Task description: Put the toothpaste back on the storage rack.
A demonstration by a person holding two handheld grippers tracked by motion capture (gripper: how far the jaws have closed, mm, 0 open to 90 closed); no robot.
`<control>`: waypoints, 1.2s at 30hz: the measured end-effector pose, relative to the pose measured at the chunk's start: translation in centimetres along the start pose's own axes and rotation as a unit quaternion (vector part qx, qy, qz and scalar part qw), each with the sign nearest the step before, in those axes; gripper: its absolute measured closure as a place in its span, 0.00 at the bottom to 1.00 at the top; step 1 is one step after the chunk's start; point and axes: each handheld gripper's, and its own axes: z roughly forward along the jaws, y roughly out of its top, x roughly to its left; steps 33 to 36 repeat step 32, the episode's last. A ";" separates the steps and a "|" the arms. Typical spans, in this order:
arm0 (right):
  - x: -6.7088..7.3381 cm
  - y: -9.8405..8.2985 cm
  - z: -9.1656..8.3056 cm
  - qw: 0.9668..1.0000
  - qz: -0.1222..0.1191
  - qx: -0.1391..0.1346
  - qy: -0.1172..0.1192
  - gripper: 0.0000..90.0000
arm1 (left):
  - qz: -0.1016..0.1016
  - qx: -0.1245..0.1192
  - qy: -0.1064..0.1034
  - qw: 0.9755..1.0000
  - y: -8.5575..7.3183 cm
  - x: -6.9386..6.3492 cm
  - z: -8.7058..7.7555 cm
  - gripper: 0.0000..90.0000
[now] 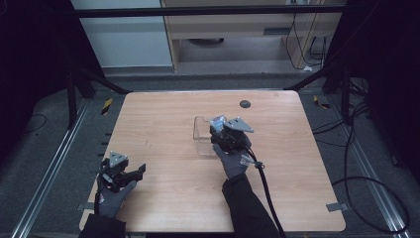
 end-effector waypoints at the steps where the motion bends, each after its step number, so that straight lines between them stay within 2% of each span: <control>1: 0.0 0.2 -0.4 1.000 -0.003 -0.004 0.000 0.48 | 0.001 0.000 0.000 1.000 0.0 0.0 0.0 0.32; 6: -0.6 1.2 -2.5 1.000 -0.013 -0.014 0.006 0.41 | 0.001 0.000 0.000 1.000 0.0 0.0 -0.1 0.32; 8: -1.1 1.4 -3.4 1.000 -0.009 -0.007 0.019 0.38 | 0.001 0.000 0.000 1.000 0.0 0.0 -0.1 0.32; 11: -1.8 1.3 -4.8 0.999 -0.023 0.013 0.027 0.34 | 0.001 0.000 0.000 1.000 0.0 -0.1 -0.1 0.32; 13: -2.5 1.0 -5.9 0.999 -0.027 0.017 0.032 0.32 | 0.002 0.000 0.001 1.000 0.0 -0.1 -0.1 0.32; 18: -5.1 -0.3 -8.4 0.999 -0.014 0.016 0.042 0.27 | 0.003 0.000 -0.001 1.000 -0.1 -0.2 -0.2 0.31; 24: -8.2 -3.0 -10.8 0.999 -0.023 0.032 0.013 0.25 | 0.003 0.001 -0.003 1.000 -0.1 -0.1 -0.2 0.31; 27: -9.7 -4.2 -11.8 0.999 -0.016 0.045 0.000 0.25 | 0.002 0.001 -0.004 1.000 -0.1 0.0 -0.1 0.31; 32: -11.2 -5.5 -13.2 0.998 -0.009 0.057 -0.015 0.24 | 0.003 0.003 -0.006 1.000 -0.2 0.0 -0.1 0.31; 36: -11.2 -5.5 -13.2 0.998 -0.009 0.057 -0.015 0.24 | 0.003 0.003 -0.006 1.000 -0.2 0.0 -0.1 0.31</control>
